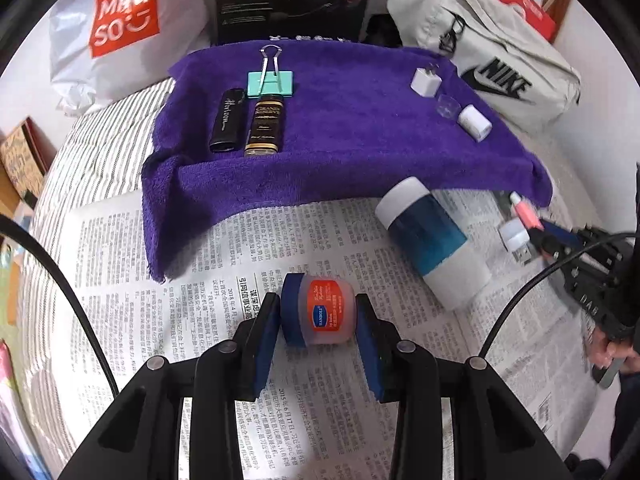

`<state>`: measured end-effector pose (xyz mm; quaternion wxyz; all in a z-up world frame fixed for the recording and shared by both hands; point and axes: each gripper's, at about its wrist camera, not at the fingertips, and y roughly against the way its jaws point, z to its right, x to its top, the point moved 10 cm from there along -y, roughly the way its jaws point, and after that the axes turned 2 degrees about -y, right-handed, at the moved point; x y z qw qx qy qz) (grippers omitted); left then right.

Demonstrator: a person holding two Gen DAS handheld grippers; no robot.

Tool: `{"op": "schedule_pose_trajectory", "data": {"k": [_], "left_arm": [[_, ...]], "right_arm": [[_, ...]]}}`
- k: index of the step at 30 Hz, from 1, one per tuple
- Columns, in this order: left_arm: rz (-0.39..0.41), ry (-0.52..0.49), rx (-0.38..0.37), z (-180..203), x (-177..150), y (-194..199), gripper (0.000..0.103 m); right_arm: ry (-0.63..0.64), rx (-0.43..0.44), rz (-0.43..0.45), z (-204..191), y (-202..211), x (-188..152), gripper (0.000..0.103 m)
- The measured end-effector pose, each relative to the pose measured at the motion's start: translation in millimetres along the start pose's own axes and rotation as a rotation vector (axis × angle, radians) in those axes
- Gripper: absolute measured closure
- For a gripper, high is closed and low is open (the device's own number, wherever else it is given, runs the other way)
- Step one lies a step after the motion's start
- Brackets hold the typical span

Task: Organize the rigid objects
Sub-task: 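Lift the jar with the left tool while the right tool carries the pink tube toward the towel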

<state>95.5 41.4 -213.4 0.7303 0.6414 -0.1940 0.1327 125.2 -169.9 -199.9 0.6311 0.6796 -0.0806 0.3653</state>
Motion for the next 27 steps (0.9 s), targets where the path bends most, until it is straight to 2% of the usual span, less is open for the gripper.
{"op": "schedule_pose_trajectory", "data": {"k": [7,11,16,27], "left_arm": [[-0.008,0.048,-0.062,-3.8,-1.0,2.9,0.068],[-0.008,0.04,-0.054,-2.3,-1.5,3.4,0.068],[-0.026,0.04,-0.072,0.5,-1.2,5.3,0.068],[0.007,0.037,-0.085,-2.5,6.1,23.5,0.068]], "right_arm": [[-0.044,0.025,-0.074,0.2,-1.6,1.7,0.087],[-0.01,0.015,-0.061,-2.4,-1.1,0.7,0.087],[-0.042,0.059,-0.091,-0.3,0.7,0.8,0.087],[-0.074,0.047,-0.077,10.4,13.7,8.2,0.087]]}}
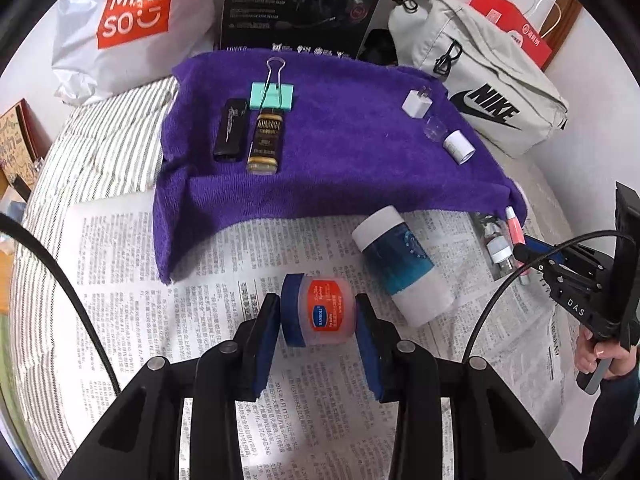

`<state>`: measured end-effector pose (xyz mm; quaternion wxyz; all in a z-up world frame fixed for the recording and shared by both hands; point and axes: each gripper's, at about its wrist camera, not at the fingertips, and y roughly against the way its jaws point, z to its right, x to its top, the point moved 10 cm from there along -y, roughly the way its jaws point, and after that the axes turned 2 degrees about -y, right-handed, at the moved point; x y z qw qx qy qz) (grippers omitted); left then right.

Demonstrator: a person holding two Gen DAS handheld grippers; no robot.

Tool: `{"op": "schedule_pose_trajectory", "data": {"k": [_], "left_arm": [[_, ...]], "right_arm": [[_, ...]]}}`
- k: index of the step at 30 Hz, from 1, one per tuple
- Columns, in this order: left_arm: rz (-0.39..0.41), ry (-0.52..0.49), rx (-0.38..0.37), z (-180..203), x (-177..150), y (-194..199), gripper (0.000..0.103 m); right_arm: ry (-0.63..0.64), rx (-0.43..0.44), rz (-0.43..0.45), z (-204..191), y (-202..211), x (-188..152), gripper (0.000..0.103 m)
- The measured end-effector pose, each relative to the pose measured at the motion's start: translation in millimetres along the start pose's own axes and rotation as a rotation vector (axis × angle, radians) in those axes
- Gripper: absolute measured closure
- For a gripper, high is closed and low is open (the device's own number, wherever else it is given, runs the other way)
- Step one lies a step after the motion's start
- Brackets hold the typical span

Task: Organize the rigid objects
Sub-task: 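Lift the jar with the left tool while the right tool carries the pink tube toward the towel, then place the pink tube on the towel with the right tool while the left tool carries the jar over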

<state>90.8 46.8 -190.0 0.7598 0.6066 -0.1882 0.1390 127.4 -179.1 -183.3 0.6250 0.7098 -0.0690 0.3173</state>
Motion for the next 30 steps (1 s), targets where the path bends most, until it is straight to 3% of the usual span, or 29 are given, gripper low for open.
{"op": "schedule_pose_trajectory", "data": {"k": [12,30], "left_arm": [[0.026,-0.01,0.008,-1.0,19.3,11.7,0.068],[0.055,-0.02,0.017,-7.7,45.7,15.9,0.068]], "right_arm": [[-0.031,0.056,0.051,0.7,22.2,23.6,0.087],[0.018,0.094,0.092,-12.9,12.0,81.0,0.087]]}}
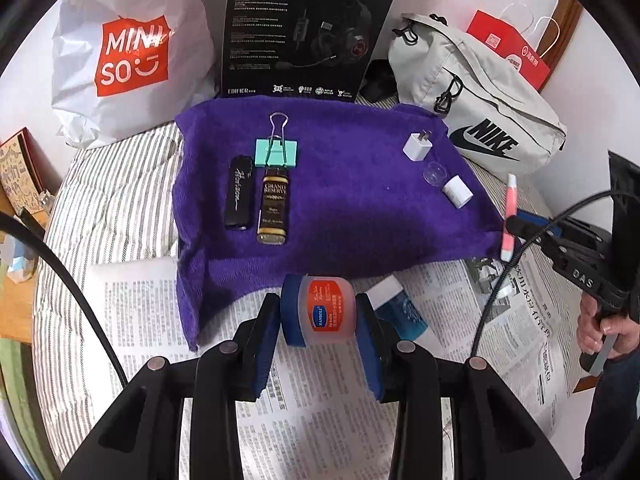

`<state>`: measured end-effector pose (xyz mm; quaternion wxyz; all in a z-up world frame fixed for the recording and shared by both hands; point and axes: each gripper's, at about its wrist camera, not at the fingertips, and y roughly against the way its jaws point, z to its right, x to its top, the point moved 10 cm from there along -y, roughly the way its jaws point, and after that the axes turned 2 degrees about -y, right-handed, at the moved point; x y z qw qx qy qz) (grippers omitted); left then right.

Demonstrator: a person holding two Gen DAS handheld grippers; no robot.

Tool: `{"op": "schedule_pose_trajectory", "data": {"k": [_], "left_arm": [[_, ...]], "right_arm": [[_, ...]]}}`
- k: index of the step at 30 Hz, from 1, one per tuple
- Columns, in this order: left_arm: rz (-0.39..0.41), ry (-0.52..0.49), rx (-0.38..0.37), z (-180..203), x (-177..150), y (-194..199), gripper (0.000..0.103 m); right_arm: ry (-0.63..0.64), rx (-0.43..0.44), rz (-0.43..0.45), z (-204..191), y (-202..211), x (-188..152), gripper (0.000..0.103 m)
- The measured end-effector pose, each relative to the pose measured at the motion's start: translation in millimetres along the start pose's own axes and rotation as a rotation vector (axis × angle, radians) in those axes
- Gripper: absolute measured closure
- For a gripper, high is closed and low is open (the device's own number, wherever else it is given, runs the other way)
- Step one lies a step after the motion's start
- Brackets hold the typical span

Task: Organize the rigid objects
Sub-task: 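Place the pink tube on the towel with the right tool while the left tool carries the jar over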

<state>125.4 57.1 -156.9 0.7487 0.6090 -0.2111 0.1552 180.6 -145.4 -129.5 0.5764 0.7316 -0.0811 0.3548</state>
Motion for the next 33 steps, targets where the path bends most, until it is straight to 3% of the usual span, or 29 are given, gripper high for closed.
{"op": "schedule_pose_trajectory", "data": {"k": [12,21,33], "left_arm": [[0.009,0.025,-0.01,-9.8,10.3,-6.3,0.068],[0.002,0.039,-0.026,-13.5,11.6,-13.0,0.068],[-0.002,0.041,-0.028,-15.8,13.0,-16.6,0.068]], "right_arm": [[0.036,0.006,-0.058,4.7,-39.3,42.0,0.087],[0.098,-0.013,-0.165,-3.5,-75.3,26.7,0.087],[0.111,-0.015,-0.208,-9.0,-98.4,18.3,0.087]]}}
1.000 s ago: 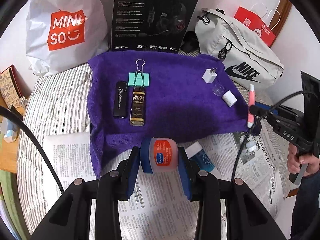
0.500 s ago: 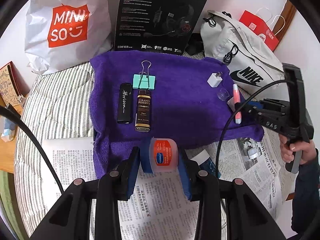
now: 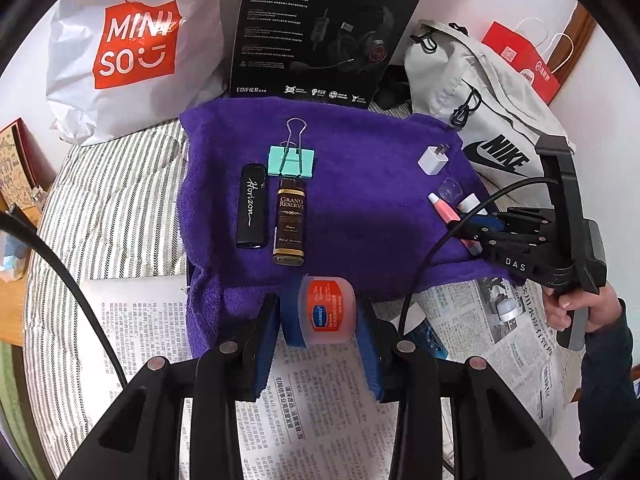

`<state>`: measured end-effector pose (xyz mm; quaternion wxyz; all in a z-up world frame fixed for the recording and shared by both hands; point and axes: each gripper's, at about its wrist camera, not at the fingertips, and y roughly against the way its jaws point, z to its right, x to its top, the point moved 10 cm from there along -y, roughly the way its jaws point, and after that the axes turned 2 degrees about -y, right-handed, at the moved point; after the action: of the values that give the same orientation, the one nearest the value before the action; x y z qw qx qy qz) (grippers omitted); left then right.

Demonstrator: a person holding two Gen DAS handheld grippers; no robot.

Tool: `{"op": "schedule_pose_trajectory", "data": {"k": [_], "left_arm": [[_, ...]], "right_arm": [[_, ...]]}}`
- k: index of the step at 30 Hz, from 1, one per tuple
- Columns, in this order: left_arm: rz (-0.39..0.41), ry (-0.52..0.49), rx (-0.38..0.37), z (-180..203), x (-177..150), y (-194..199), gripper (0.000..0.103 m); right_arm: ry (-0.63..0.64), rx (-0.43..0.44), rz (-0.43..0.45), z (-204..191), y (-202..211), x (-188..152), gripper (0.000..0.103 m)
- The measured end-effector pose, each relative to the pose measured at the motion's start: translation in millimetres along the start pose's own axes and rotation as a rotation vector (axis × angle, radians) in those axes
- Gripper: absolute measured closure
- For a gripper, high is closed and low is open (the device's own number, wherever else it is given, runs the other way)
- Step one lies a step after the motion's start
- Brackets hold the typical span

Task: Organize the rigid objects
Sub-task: 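Place the pink tube on the towel with the right tool while the left tool carries the jar over, then lower the Vaseline jar onto the towel beside the bottle with the left tool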

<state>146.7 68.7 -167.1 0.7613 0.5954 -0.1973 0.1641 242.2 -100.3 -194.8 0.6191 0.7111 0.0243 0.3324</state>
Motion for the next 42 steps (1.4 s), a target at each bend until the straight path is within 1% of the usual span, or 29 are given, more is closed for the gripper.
{"op": "schedule_pose_trajectory", "data": {"k": [6,8,10,12,16,22,25,28,29,31,33,35,42], "left_arm": [[-0.003,-0.002,0.003,1.1,1.0,-2.0,0.068],[-0.003,-0.008,0.0,2.6,3.5,-3.3,0.068],[-0.003,-0.012,0.002,3.0,6.8,-4.9,0.068],[-0.004,-0.019,0.014,2.1,11.7,-7.1,0.068],[-0.011,-0.034,0.028,3.3,21.2,-14.5,0.068],[-0.022,-0.06,0.029,15.1,42.5,-35.2,0.068],[-0.023,-0.092,0.043,21.0,55.1,-47.7,0.068],[-0.034,-0.104,0.031,27.3,63.4,-59.1,0.068],[-0.036,-0.11,0.038,28.6,65.7,-62.6,0.068],[-0.045,-0.107,0.056,28.5,70.3,-69.5,0.068],[-0.05,-0.101,0.039,30.0,74.0,-74.0,0.068],[-0.058,-0.094,0.038,29.9,77.1,-79.1,0.068],[-0.081,-0.123,0.094,26.1,81.9,-92.5,0.067]], "right_arm": [[0.005,0.009,0.009,0.4,0.8,-1.3,0.085],[0.016,0.013,0.016,-0.3,3.4,-3.0,0.075],[0.021,0.009,0.033,-0.4,9.0,-3.4,0.071],[0.02,0.01,0.053,0.3,15.9,-2.5,0.071],[-0.004,0.012,0.091,3.8,29.5,2.6,0.066],[-0.039,-0.025,0.111,11.8,42.8,-3.3,0.066],[-0.073,-0.021,0.118,17.3,50.1,-9.1,0.066],[-0.099,-0.022,0.126,22.4,58.1,-16.0,0.066],[-0.104,-0.022,0.125,23.5,60.0,-18.5,0.066],[-0.116,-0.024,0.128,26.0,64.3,-23.7,0.066],[-0.131,-0.02,0.134,27.6,68.2,-27.9,0.066],[-0.142,-0.019,0.135,29.0,71.2,-33.4,0.066],[-0.169,-0.021,0.122,34.3,77.1,-47.1,0.066]]}}
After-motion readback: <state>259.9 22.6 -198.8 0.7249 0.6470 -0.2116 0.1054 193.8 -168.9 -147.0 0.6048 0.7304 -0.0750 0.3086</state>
